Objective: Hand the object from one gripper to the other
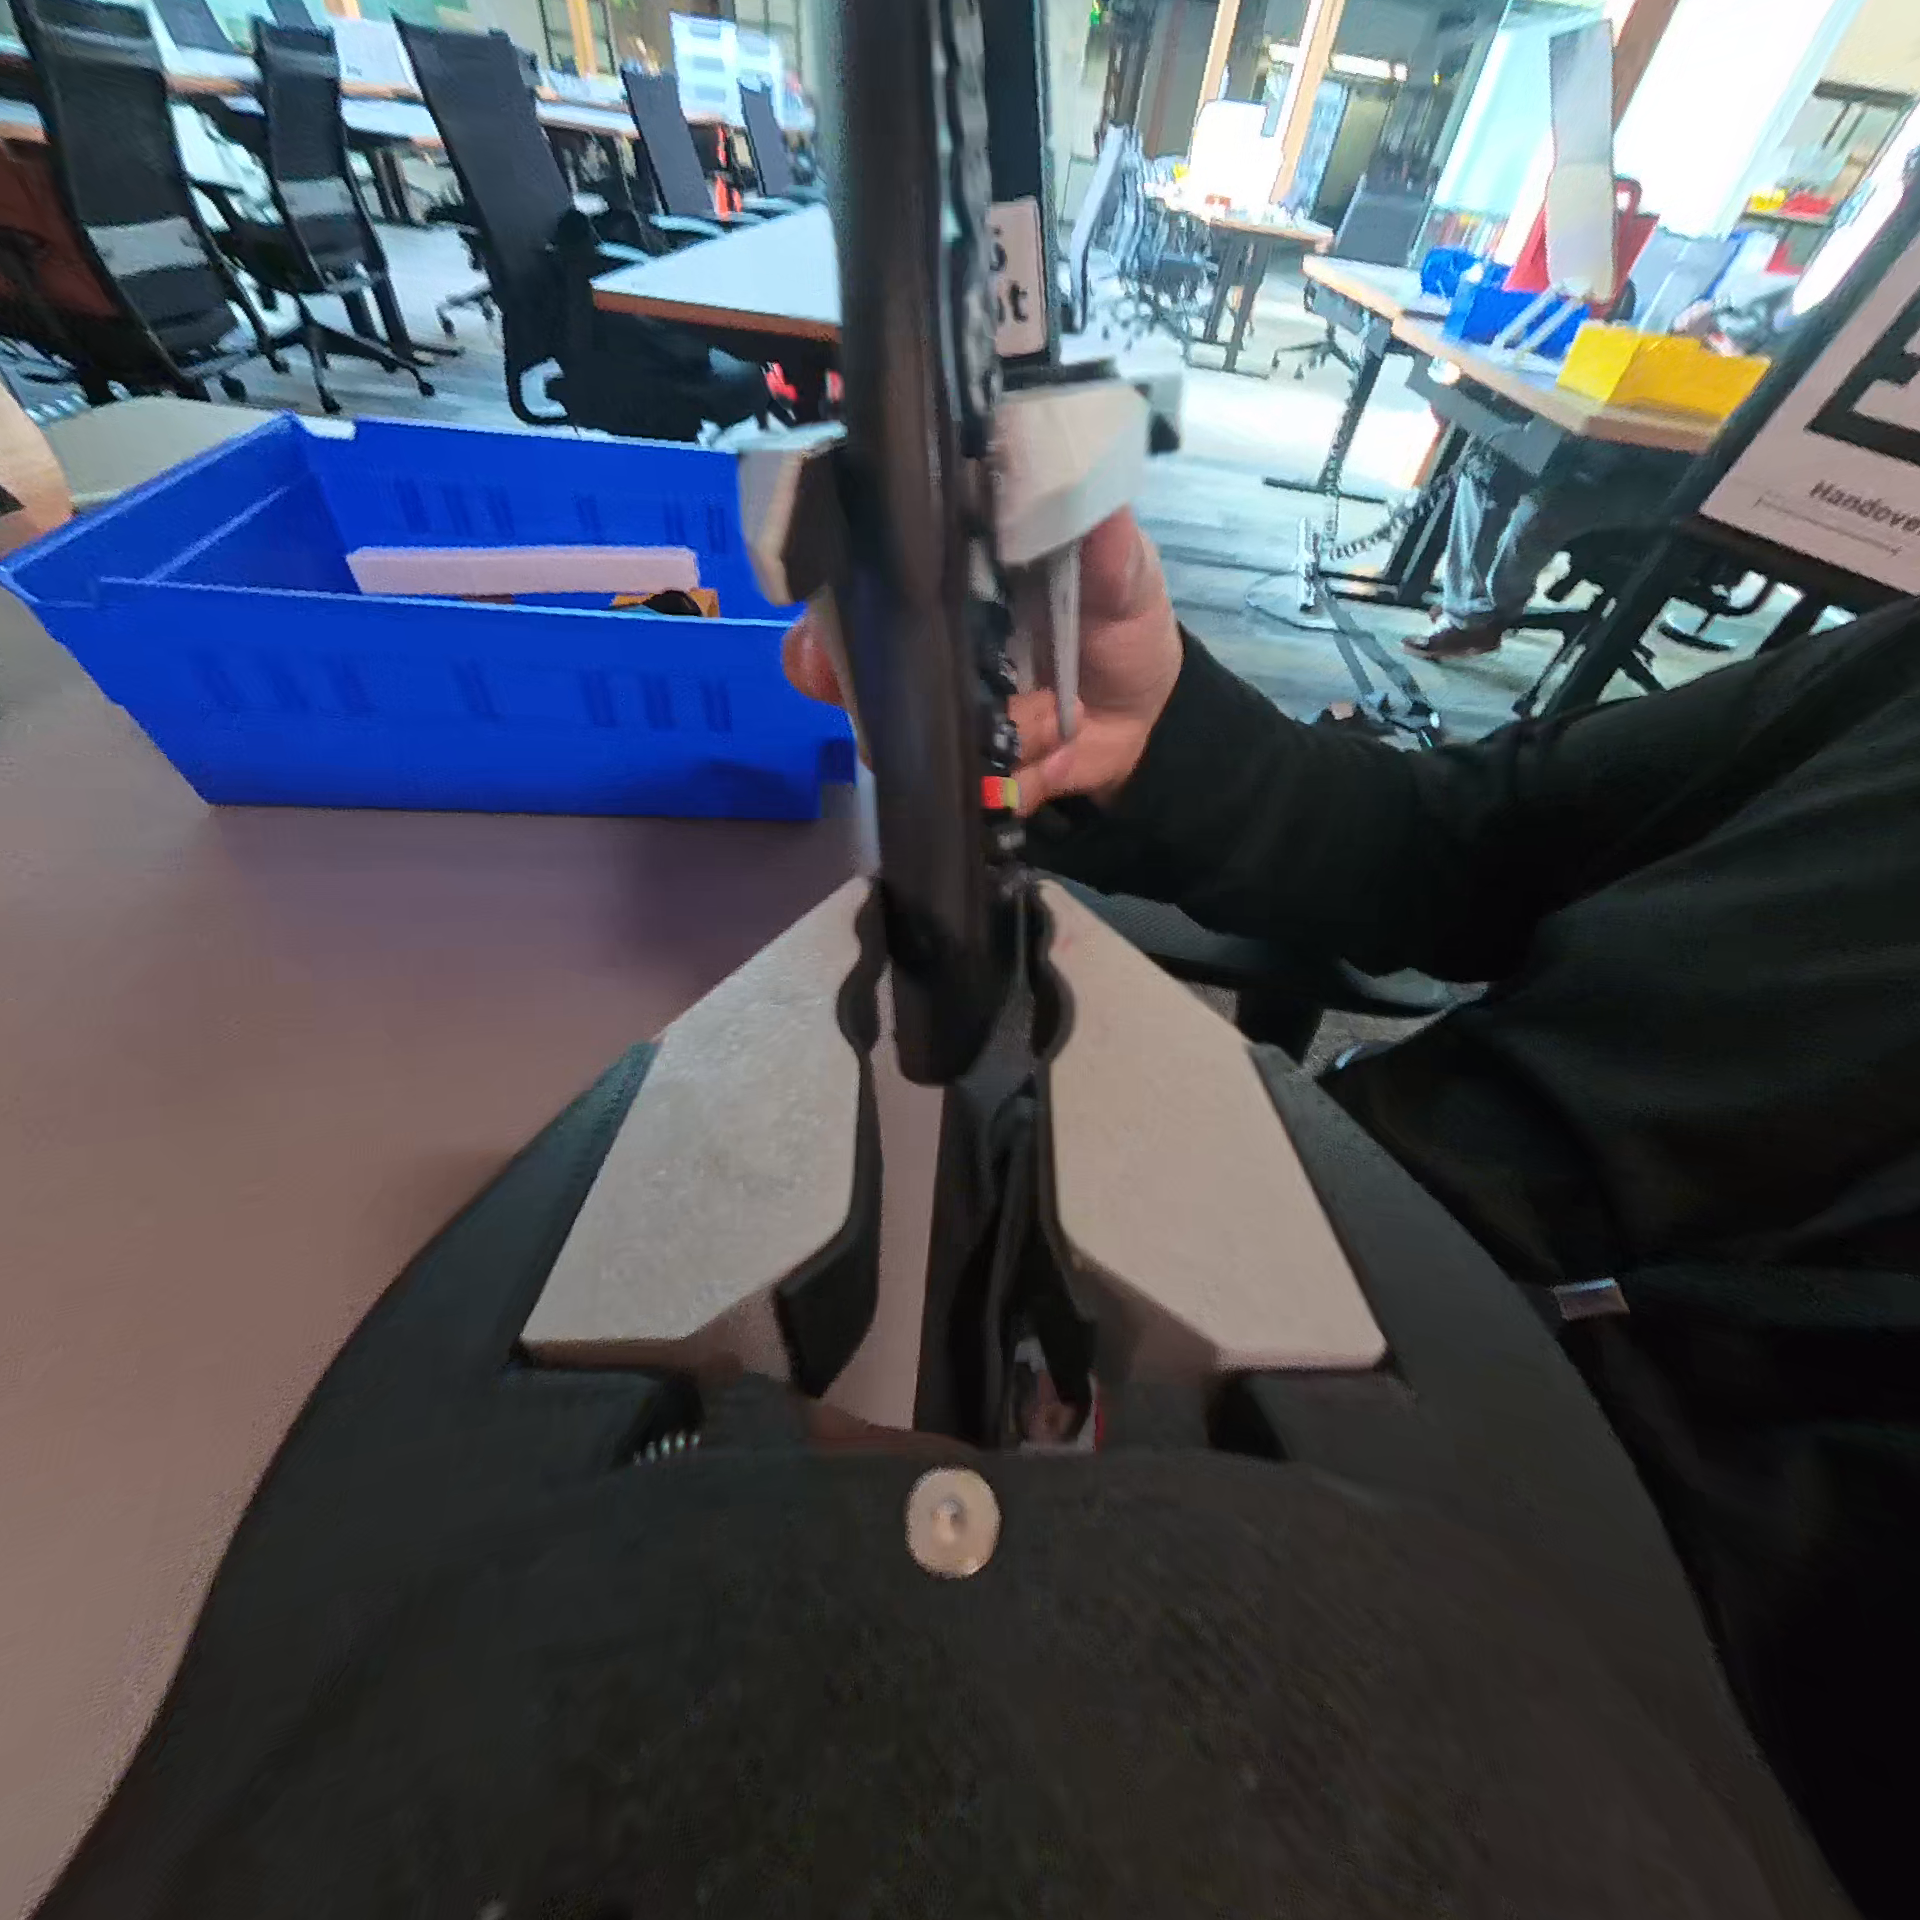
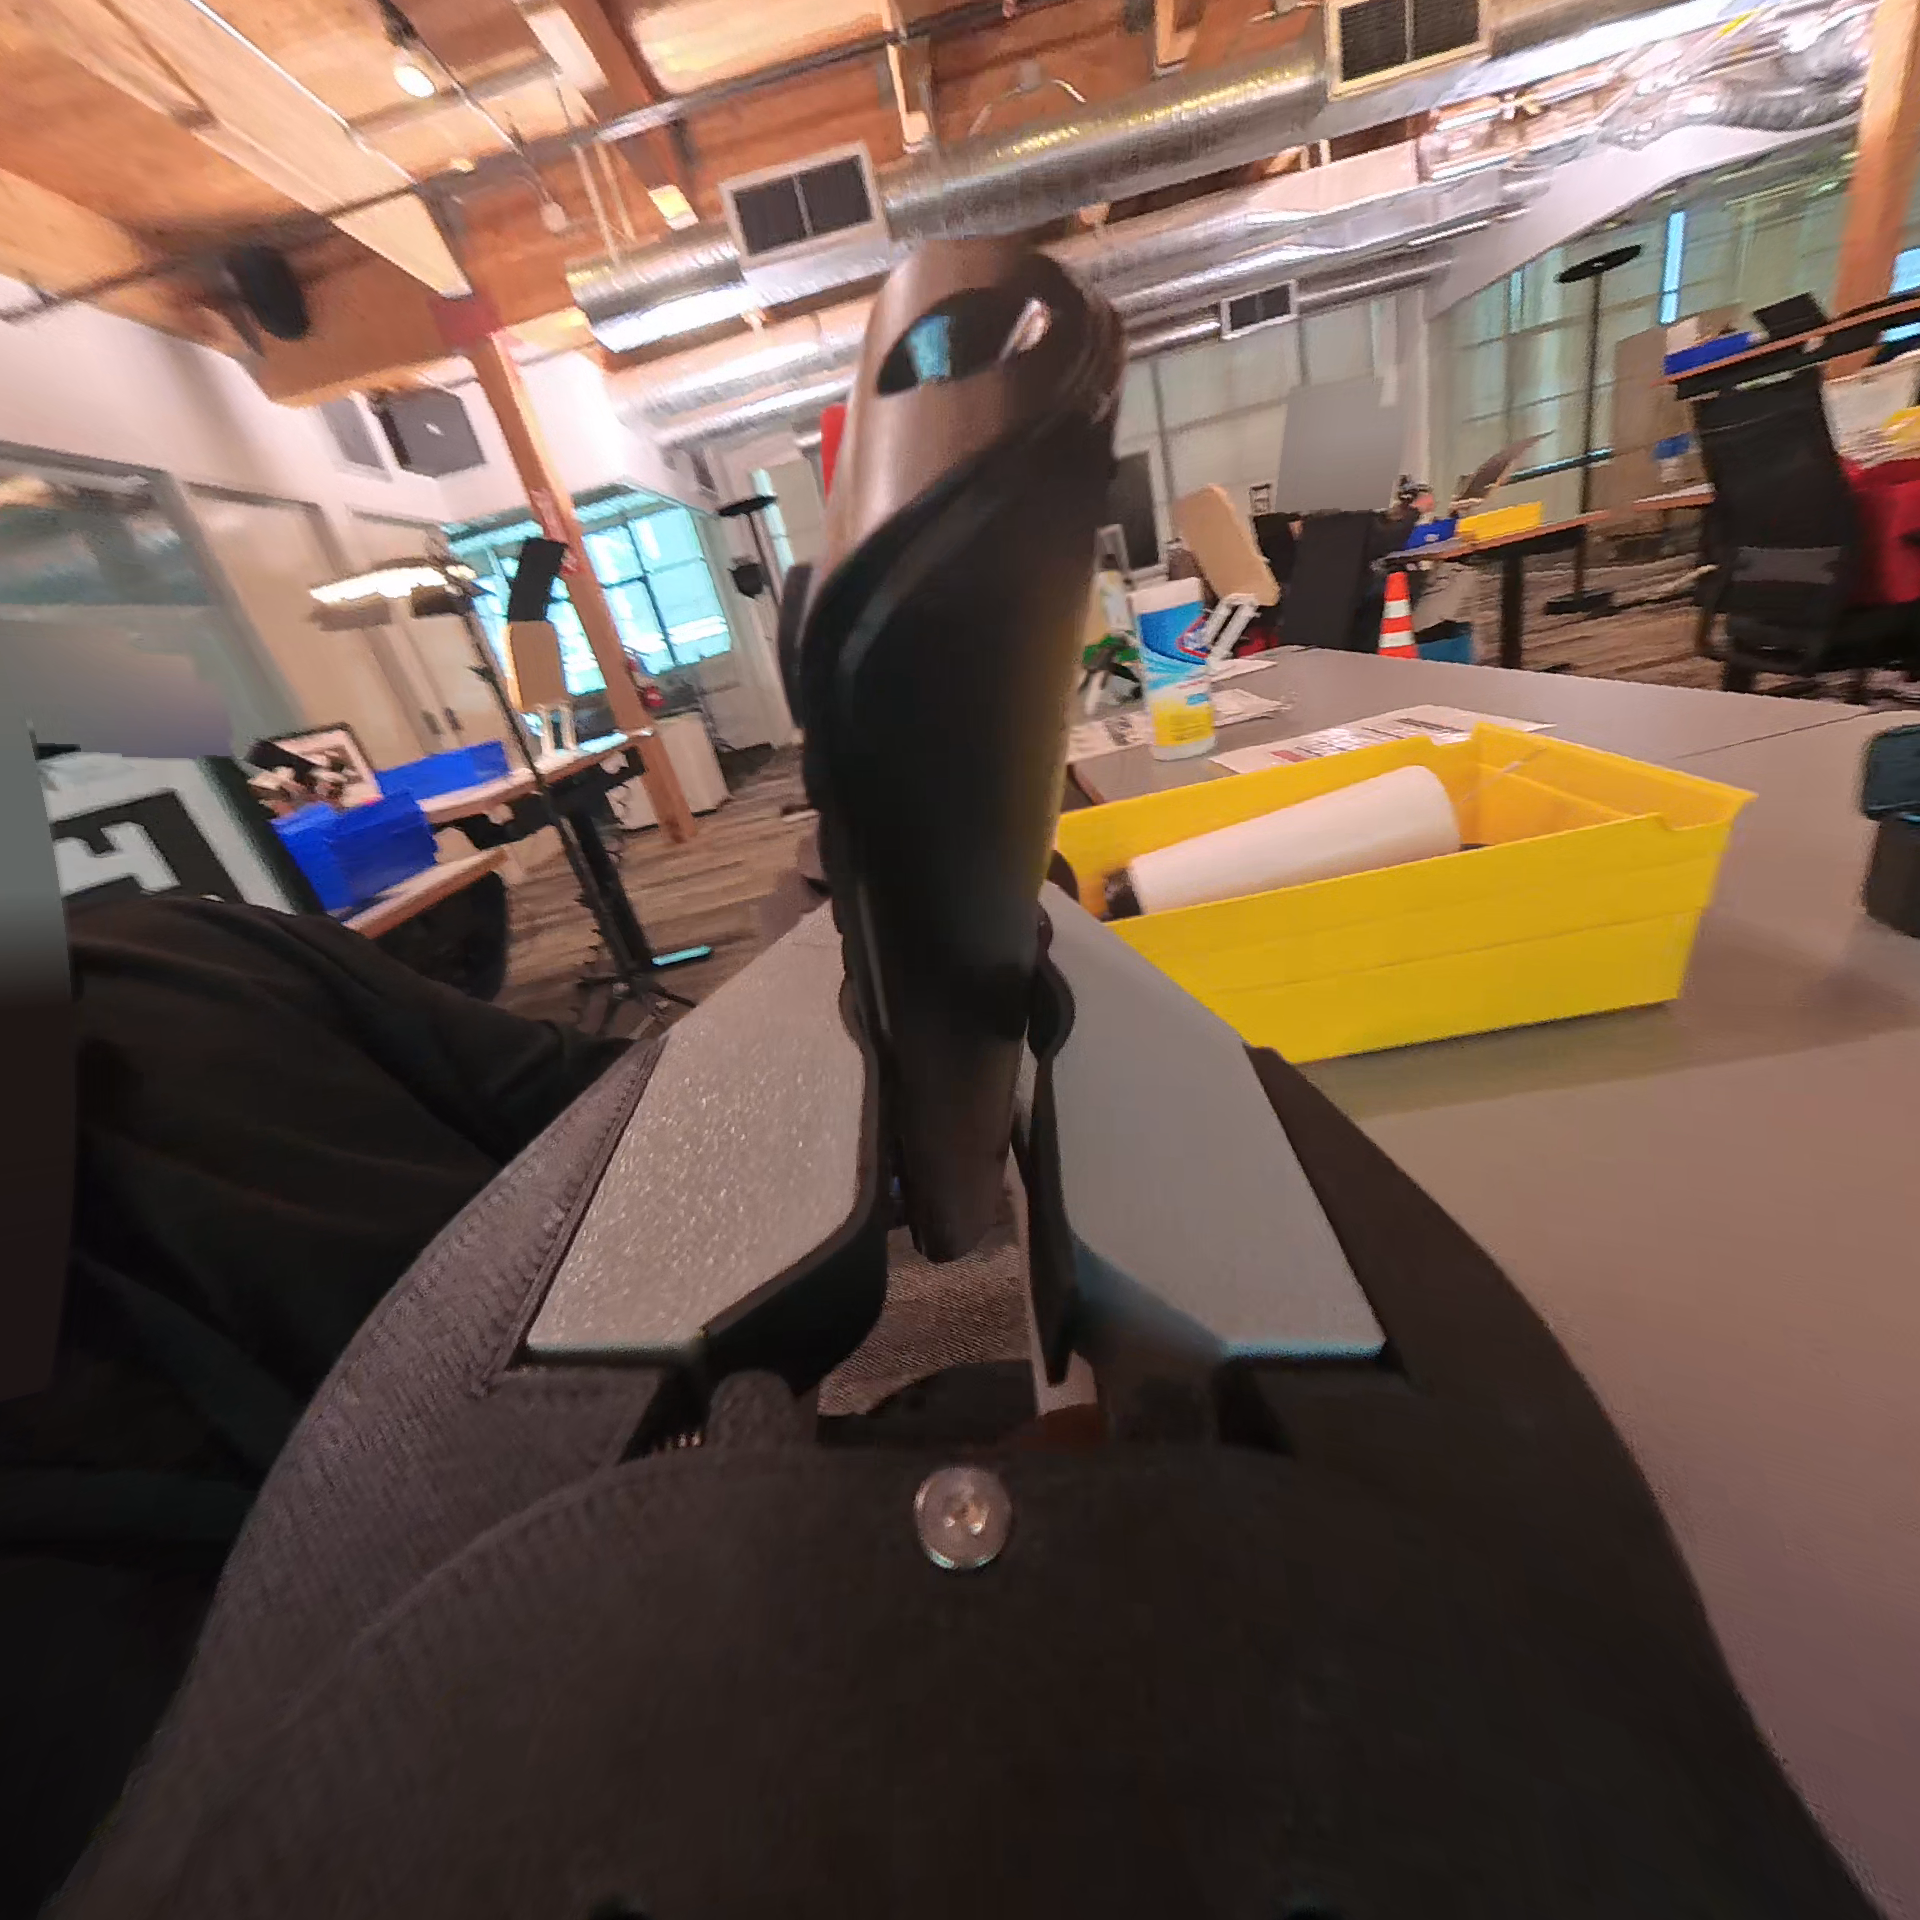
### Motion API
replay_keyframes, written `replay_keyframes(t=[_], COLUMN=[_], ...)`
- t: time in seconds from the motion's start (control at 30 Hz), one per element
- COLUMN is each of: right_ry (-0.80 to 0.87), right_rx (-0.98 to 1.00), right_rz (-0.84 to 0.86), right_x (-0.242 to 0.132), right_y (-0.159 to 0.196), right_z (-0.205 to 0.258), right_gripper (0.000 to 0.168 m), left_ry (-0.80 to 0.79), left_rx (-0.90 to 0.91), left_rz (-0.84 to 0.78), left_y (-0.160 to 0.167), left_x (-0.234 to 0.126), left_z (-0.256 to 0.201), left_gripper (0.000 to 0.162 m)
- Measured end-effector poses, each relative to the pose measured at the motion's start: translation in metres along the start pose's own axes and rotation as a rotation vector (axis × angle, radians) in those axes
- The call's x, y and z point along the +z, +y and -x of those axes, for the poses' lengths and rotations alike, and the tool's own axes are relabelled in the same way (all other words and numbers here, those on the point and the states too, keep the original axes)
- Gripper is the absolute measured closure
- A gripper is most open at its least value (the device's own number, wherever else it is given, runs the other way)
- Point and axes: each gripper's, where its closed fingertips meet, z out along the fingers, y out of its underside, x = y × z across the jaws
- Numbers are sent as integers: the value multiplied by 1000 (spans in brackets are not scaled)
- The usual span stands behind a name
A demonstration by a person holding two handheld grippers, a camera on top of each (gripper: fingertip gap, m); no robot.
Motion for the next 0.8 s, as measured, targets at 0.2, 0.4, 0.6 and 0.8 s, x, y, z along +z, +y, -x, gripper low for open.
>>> replay_keyframes(t=[0.2, 0.4, 0.6, 0.8], right_ry=[-2, -19, -158, -77], right_rx=[24, -2, 126, 208], right_rz=[-2, -19, 1, 36], right_x=[-3, -23, -50, -64], right_y=[-3, -21, -29, -22], right_z=[1, 10, 23, -3], right_gripper=[140, 114, 86, 92], left_ry=[-152, -507, -903, -949], left_rx=[180, 609, 1278, 1609], left_rz=[27, 39, 227, 290], left_y=[-1, -24, -33, -23], left_x=[3, -24, -56, -60], left_z=[12, 37, 61, 67], left_gripper=[141, 141, 141, 141])
